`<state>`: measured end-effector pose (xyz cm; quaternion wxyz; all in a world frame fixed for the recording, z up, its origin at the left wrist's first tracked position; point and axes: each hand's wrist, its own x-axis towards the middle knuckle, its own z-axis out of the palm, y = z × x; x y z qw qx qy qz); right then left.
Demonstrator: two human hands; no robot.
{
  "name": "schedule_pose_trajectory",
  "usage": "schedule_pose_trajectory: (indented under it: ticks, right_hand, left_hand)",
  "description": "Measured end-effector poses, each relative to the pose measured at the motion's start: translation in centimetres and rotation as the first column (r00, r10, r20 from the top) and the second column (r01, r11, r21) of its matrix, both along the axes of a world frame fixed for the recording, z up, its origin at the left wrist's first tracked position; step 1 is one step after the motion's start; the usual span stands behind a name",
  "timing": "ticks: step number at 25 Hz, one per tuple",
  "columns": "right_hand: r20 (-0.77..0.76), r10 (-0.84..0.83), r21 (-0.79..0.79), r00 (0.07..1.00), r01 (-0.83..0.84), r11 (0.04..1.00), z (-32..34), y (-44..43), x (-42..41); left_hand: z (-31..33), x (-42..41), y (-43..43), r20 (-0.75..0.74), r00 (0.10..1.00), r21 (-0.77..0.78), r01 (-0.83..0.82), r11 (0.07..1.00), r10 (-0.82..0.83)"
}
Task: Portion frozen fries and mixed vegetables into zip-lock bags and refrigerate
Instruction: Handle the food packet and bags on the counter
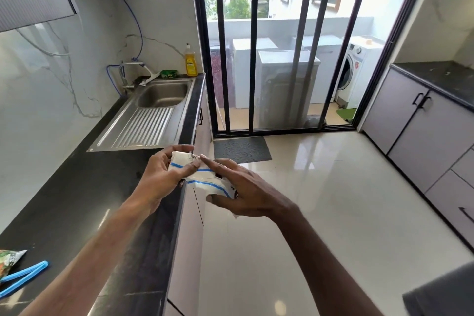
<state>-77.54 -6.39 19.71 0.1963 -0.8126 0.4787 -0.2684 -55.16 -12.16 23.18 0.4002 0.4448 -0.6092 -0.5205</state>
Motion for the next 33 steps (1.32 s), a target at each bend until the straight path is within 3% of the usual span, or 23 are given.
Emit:
schedule_pose_trajectory:
  ticks: [5, 9, 12, 15, 27, 31, 33]
  right_hand:
    - [0.342, -0.144, 0.093, 0.929, 0.119, 0.989, 0.5, 1.6, -2.1]
    - [0.441, -0.286, 0.333, 0.851, 0.141, 0.932, 0.1, 2.5, -4.9]
    - [0.499, -0.253, 0.349, 0.829, 0.076, 0.934, -0.8, 4.2, -6.5]
    - [0.582, -0.334, 0.390, 0.742, 0.106, 0.915, -1.3, 5.9, -7.3]
    - [0.565, -0.515, 0.452, 0.645, 0.279, 0.847, -4.7, 9.2, -9.6]
    - [0.594, -0.499, 0.443, 0.630, 0.262, 0.858, -4.7, 10.2, -10.7]
    - [0.626, -0.459, 0.397, 0.630, 0.250, 0.883, -4.4, 10.5, -11.0]
  left_hand:
    - [-0.2, -2.7, 0.4, -0.063, 0.998, 0.022, 0.031, 0.999, -0.030]
    - [-0.7, -5.6, 0.3, -0.096, 0.993, 0.087, 0.073, 0.994, -0.065]
    - [-1.6, -7.9, 0.8, -0.062, 0.992, 0.110, 0.113, 0.987, -0.107]
    - [-2.5, -9.7, 1.1, -0.060, 0.989, 0.140, 0.146, 0.979, -0.138]
    - [-5.1, -14.9, 3.6, -0.043, 0.990, 0.261, 0.141, 0.955, -0.134]
    - [-5.3, -16.1, 4.1, -0.046, 0.987, 0.234, 0.162, 0.959, -0.156]
    - [-5.3, -16.6, 4.3, -0.112, 0.987, 0.314, 0.146, 0.938, -0.116]
